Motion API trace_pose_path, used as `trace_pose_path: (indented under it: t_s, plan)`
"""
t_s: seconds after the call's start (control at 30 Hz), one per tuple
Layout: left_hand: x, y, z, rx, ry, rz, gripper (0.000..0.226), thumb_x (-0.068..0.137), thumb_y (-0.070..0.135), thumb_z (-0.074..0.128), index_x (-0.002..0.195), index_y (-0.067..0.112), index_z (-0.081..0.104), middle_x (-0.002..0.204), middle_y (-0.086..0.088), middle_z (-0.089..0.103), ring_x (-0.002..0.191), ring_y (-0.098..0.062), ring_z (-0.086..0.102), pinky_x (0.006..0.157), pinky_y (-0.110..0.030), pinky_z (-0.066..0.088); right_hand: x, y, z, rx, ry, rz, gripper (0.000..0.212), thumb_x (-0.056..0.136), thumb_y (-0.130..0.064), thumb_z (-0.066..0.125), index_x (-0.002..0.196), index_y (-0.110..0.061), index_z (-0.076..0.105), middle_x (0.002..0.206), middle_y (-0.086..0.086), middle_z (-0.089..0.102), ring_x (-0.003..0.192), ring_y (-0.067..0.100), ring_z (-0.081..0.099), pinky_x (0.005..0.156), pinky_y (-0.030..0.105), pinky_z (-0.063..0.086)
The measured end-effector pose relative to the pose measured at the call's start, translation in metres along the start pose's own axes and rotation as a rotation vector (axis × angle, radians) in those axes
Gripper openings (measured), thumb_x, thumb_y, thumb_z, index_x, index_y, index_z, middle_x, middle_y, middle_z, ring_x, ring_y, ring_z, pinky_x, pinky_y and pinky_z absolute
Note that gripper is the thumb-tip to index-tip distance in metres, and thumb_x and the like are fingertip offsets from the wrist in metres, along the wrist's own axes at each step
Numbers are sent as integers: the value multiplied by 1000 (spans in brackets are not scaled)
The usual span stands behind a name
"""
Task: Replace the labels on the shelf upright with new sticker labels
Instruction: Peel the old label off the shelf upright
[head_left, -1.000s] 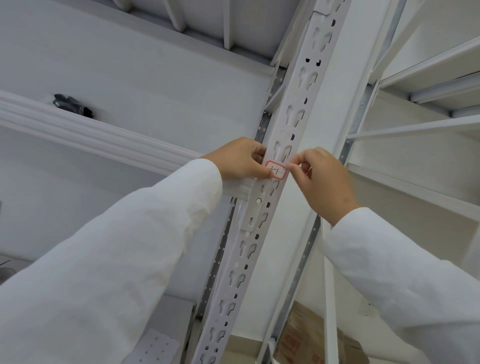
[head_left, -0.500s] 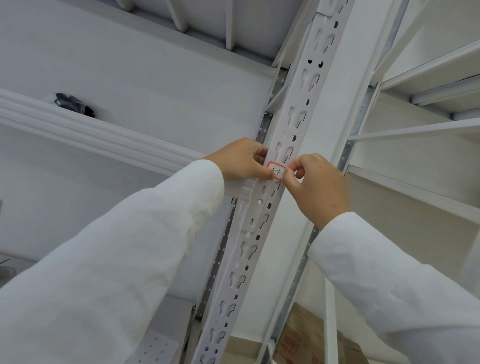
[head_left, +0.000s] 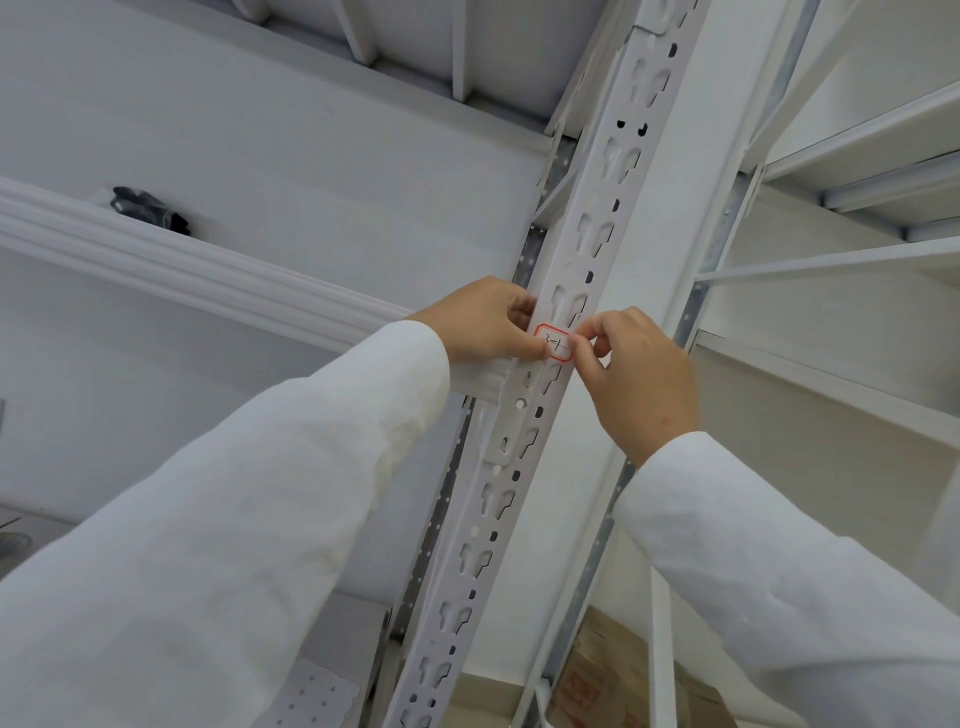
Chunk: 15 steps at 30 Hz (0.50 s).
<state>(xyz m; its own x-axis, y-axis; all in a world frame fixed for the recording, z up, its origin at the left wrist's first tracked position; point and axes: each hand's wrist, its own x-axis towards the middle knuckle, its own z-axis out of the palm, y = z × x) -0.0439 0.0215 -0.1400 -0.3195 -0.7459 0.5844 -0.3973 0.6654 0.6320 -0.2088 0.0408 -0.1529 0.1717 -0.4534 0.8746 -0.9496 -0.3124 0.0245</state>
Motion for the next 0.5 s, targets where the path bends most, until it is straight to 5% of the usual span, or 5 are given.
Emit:
trace_pose_path:
  t_s: [0.33, 0.5]
  plan:
    - [2, -2, 0, -1, 2, 0, 28, 79, 13, 70, 106, 8, 69, 104, -6, 75, 100, -20, 69, 97, -38, 51, 0, -7, 1, 8, -53, 40, 18, 94, -32, 42, 91, -18, 54, 91, -1, 50, 77, 26, 51, 65, 33, 36]
    - [4, -4, 0, -6, -9, -7, 29, 78, 15, 71, 106, 10, 69, 103, -4, 75, 99, -19, 70, 98, -38, 51, 3, 1, -1, 504, 66, 230, 14, 85, -26, 55, 72, -24, 58, 58, -8, 44, 62, 17, 47, 67, 46, 53]
